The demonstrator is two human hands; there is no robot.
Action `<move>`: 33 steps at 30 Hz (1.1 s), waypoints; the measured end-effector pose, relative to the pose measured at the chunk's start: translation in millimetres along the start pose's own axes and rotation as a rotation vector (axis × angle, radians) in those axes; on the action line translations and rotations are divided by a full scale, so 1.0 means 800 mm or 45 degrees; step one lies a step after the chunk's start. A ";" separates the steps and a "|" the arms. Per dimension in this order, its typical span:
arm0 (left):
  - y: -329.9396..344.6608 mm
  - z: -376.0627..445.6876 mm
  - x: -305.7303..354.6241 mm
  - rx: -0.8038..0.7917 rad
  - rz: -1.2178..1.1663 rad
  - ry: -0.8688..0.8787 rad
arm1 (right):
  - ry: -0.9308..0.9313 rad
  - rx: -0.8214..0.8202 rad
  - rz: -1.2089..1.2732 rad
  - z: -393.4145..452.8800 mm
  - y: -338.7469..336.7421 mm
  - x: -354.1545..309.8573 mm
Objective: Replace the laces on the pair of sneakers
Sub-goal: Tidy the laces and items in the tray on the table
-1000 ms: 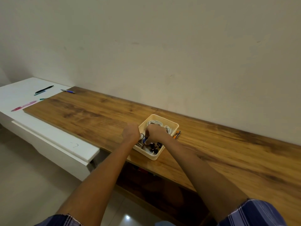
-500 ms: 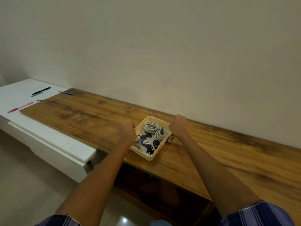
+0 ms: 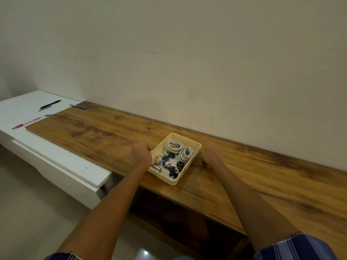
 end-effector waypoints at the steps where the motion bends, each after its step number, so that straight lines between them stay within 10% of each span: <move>1: 0.000 0.000 -0.002 0.006 -0.021 -0.011 | -0.001 0.004 -0.019 0.000 -0.004 0.004; 8: 0.001 -0.007 -0.008 -0.052 -0.098 -0.035 | -0.337 0.270 0.141 -0.017 -0.066 -0.058; 12: -0.005 -0.009 -0.013 -0.033 -0.123 -0.035 | -0.602 -0.217 0.402 -0.060 -0.056 -0.123; 15: -0.009 -0.008 -0.019 -0.042 -0.132 -0.051 | -0.752 -0.454 0.177 -0.094 -0.014 -0.143; 33: 0.001 0.000 -0.025 -0.091 -0.026 -0.109 | -0.869 -0.208 -0.679 -0.107 0.056 -0.126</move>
Point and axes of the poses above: each hand's wrist, its own z-axis towards the middle knuckle, its own y-axis out of the palm, x = y × z, the point moved 5 cm from there along z, towards the middle knuckle, and after that the axes turned 4 degrees about y, right-handed, at the moved point
